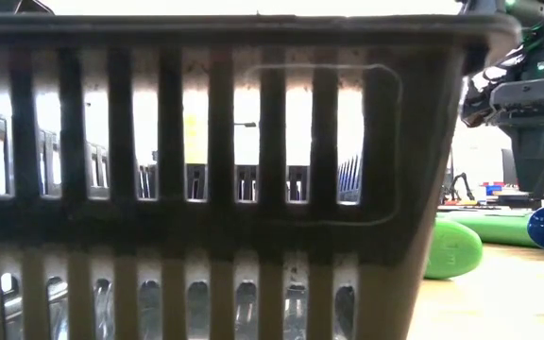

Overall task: Pick & Place Travel size toiletries
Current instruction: Put the green bottle into the yellow basket

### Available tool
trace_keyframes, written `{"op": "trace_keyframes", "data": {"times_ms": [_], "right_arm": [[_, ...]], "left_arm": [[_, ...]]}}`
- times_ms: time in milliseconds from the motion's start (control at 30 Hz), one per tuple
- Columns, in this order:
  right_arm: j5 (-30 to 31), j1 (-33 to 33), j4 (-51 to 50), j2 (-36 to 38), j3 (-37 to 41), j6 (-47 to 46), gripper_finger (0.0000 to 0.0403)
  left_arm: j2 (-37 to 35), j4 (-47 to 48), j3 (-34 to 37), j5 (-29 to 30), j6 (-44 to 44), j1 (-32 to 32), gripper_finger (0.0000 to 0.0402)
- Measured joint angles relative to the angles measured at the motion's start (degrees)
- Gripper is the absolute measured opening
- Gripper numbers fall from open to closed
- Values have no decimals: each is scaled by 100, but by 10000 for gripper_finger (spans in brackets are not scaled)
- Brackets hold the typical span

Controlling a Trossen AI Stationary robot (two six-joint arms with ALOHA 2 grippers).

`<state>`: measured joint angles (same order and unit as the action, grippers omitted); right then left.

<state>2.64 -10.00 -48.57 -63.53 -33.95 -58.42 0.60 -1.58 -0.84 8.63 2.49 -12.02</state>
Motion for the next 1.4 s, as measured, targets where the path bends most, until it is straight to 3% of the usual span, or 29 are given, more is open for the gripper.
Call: {"op": "trace_keyframes", "data": {"times_ms": [533, 1400], "right_arm": [[-81, -21, 58, -118, 4, -14, 283], [-129, -503, 640, -1492, 4, 312, 282]], "left_arm": [[0, 0, 0, 10, 1, -1, 33], [2, 0, 0, -22, 2, 0, 33]]}}
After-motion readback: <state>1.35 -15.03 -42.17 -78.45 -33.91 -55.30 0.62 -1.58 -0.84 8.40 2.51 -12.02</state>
